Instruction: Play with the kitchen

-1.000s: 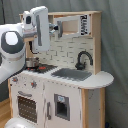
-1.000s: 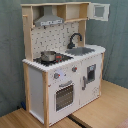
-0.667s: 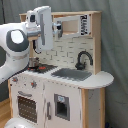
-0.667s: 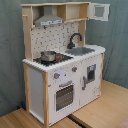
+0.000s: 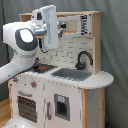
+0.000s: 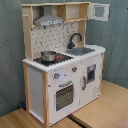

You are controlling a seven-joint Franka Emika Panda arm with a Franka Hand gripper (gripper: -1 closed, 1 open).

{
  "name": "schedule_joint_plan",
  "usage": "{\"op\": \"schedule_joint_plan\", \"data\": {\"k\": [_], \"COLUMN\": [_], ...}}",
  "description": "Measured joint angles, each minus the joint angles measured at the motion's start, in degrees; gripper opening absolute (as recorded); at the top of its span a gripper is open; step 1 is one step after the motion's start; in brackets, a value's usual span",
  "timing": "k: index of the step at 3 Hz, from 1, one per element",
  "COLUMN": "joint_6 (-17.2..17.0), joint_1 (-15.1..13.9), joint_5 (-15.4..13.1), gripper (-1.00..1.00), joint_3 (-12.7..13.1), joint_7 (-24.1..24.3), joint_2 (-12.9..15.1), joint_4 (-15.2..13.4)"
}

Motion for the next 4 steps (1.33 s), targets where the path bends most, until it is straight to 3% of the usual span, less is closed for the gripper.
{"op": "schedule_joint_plan", "data": {"k": [2,4], "joint_6": [6.86,15.74], "joint_1": [0.0,0.0], "joint_5": [0.0,-0.01], "gripper": [-1.0,-1.0], "joint_3": [-4.33,-5.2], "joint_7": [-7.18,-9.23], "joint_2": [4.62,11.98], "joint_4": [-0.12,0.06]}}
